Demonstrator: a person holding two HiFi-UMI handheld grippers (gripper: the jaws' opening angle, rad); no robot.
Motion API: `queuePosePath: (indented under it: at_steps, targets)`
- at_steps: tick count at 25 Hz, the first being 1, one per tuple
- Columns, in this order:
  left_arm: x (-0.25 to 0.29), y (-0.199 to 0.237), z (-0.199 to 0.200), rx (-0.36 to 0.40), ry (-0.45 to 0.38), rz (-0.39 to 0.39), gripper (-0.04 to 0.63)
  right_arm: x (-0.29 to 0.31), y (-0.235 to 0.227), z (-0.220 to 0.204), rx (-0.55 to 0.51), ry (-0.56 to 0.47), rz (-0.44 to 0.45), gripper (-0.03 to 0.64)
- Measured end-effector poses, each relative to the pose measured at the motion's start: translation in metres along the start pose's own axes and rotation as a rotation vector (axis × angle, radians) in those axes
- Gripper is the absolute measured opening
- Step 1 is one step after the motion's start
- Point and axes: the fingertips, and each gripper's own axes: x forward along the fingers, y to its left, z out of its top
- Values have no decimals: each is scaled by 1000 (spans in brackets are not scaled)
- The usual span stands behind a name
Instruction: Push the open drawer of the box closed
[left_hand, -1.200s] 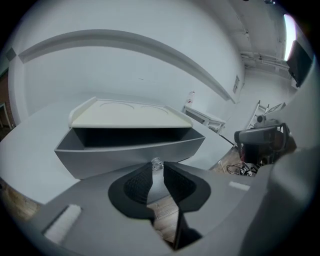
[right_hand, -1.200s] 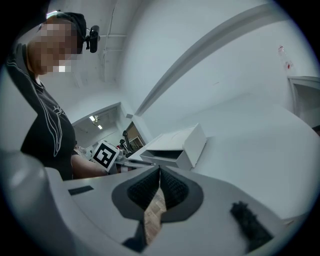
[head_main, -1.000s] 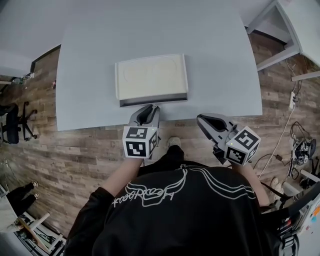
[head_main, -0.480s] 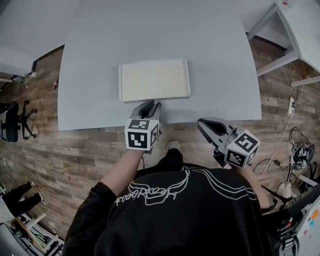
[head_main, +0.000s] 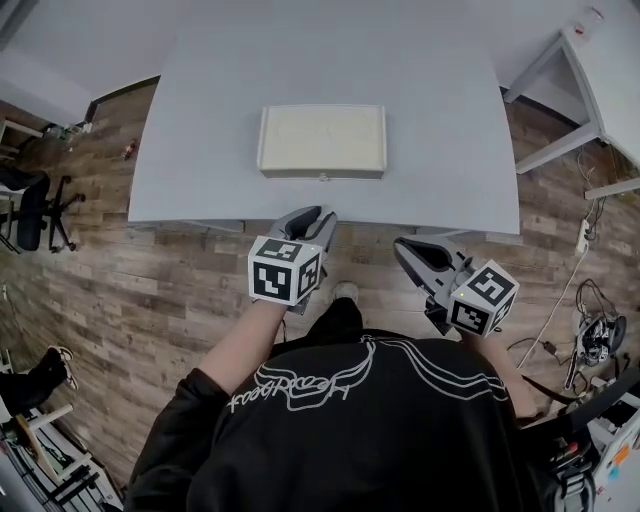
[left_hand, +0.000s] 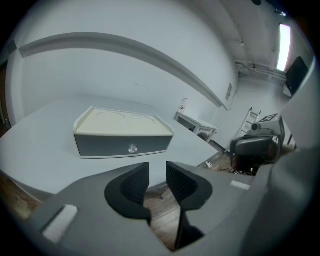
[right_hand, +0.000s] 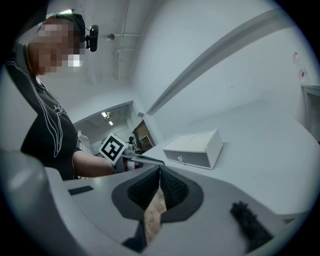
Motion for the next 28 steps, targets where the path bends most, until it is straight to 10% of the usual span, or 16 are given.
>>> queuePosePath:
  at_steps: [16,28]
  targets:
    - [-163,-237,-30,129,-211,-391,8,-135,144,-1,-126,-133,106,9]
    - [-210,-287,-39,206,-288,-386,8,-175,200,-18,-212,-131,124,9]
